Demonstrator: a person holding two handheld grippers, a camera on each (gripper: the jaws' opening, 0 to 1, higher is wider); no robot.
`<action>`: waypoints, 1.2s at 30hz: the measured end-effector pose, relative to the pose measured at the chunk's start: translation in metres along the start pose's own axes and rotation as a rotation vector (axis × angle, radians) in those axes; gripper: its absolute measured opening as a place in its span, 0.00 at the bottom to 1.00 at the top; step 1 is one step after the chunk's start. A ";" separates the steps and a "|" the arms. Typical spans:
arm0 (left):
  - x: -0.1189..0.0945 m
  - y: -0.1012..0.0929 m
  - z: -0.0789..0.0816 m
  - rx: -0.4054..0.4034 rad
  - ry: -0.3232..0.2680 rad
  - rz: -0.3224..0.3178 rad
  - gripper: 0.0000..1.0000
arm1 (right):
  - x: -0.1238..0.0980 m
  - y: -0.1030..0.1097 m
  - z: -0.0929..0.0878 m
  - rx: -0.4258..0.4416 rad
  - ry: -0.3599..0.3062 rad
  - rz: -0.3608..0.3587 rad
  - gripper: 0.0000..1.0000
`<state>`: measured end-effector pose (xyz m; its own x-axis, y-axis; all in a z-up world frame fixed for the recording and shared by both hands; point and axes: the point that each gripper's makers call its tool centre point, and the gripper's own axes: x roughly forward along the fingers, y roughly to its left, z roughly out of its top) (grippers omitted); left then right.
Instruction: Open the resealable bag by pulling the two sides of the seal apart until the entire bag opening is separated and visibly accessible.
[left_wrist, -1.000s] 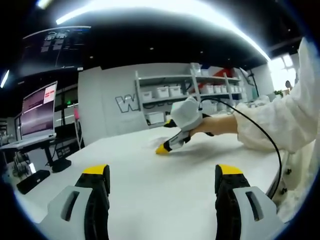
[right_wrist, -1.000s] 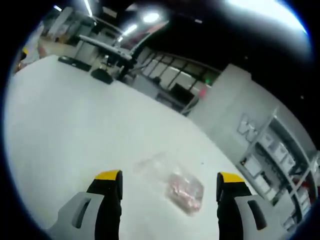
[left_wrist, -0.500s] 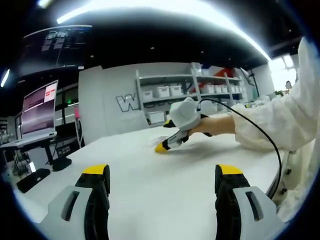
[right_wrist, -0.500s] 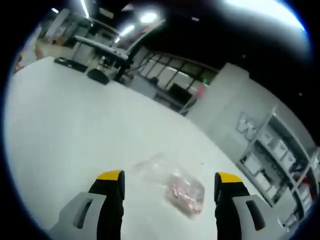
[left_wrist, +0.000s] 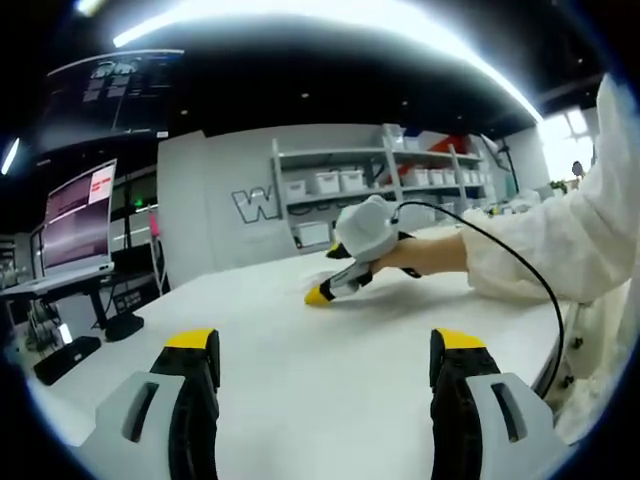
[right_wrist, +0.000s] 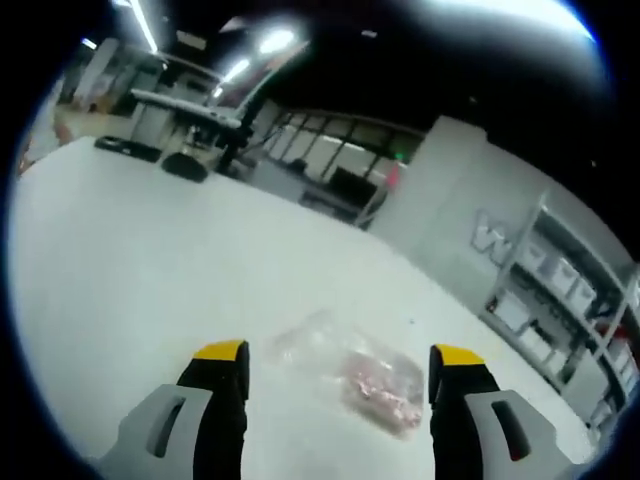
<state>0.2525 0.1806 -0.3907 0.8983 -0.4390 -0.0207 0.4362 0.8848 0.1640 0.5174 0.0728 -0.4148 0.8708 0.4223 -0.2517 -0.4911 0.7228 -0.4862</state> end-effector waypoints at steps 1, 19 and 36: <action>0.000 0.000 0.000 0.000 0.000 0.001 0.85 | 0.000 0.001 -0.001 0.014 0.000 0.000 0.73; 0.000 0.006 -0.001 0.001 -0.001 0.007 0.85 | 0.006 0.000 -0.002 0.038 -0.002 -0.021 0.67; 0.001 0.005 -0.003 0.001 -0.001 0.004 0.85 | 0.014 0.010 -0.006 0.102 -0.039 0.013 0.43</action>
<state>0.2553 0.1849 -0.3927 0.8999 -0.4356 -0.0189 0.4325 0.8864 0.1651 0.5246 0.0825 -0.4281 0.8637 0.4517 -0.2236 -0.5039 0.7680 -0.3953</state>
